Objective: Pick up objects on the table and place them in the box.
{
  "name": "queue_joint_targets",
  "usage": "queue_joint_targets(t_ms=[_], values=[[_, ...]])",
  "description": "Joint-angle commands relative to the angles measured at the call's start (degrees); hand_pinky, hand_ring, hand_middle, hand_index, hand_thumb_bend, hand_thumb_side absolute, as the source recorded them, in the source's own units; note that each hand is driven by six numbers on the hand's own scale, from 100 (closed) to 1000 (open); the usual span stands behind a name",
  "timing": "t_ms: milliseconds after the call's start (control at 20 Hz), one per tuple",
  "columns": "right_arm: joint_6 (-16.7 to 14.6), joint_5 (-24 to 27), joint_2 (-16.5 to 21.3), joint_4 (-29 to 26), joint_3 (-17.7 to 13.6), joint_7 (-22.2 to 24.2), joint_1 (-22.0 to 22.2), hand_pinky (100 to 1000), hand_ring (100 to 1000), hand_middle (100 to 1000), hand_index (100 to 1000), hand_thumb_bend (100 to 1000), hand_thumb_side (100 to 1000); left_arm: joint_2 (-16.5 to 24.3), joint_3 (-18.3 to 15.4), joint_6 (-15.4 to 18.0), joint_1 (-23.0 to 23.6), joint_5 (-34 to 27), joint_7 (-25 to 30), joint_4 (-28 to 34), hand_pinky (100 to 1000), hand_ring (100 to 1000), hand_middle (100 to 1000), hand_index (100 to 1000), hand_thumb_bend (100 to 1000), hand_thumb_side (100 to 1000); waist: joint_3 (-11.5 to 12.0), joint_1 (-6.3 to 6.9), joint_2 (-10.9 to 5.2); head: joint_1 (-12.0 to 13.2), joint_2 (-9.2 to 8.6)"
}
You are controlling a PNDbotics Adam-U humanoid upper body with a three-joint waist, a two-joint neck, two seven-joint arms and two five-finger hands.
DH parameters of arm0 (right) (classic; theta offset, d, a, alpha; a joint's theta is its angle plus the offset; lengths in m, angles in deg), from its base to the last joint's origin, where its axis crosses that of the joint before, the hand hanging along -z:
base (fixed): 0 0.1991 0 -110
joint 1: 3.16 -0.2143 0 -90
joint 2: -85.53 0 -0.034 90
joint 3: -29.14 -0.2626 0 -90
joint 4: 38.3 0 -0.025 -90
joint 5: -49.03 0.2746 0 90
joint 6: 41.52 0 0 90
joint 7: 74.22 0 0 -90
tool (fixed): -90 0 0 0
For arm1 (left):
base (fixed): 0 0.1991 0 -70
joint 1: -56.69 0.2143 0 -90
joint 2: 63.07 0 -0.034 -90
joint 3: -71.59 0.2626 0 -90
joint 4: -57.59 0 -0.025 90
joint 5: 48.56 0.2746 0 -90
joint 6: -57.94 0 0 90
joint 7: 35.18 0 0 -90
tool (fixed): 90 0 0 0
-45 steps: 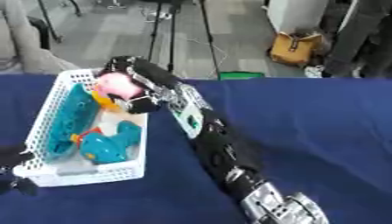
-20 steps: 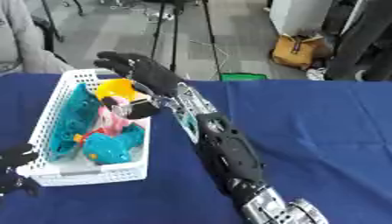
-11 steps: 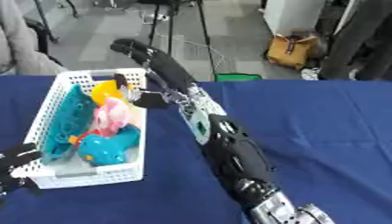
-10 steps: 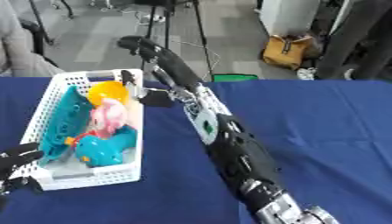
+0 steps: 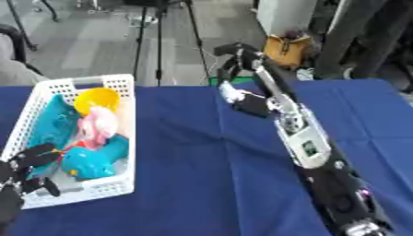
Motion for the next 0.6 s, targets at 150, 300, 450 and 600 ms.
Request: queue_joint_targets(t_ms=[150,300,450,600], values=[[4.37,6.38,3.73,-9.58,-5.90,4.46,6.94,420,545,693,821,100,542,1.10,-0.94,0.13,-0.11,0.41,-0.79,0.76,452,864,839,741,280,1000,-0.94,0.30,-0.76,1.37,1.85],[5.89,7.54,2.68,-12.50,-8.24,5.27,10.58,414,540,691,825,100,548,1.04,-1.09,0.17,0.03,0.54,-0.97,0.78,452,864,840,742,279,1000,-1.25,0.63,-0.86,1.66,3.21],[7.37,8.14,1.64,-14.56,-9.80,5.06,12.68,411,536,687,825,100,553,0.91,-1.14,0.20,0.22,0.58,-1.05,0.81,452,864,840,742,279,1000,-0.95,0.79,-1.03,1.60,4.16],[8.62,8.38,0.60,-15.63,-10.86,4.85,14.99,402,528,679,828,100,571,0.83,-1.06,0.16,0.47,0.75,-0.93,0.71,452,866,841,744,277,1000,-1.08,1.05,-1.05,1.47,5.38]])
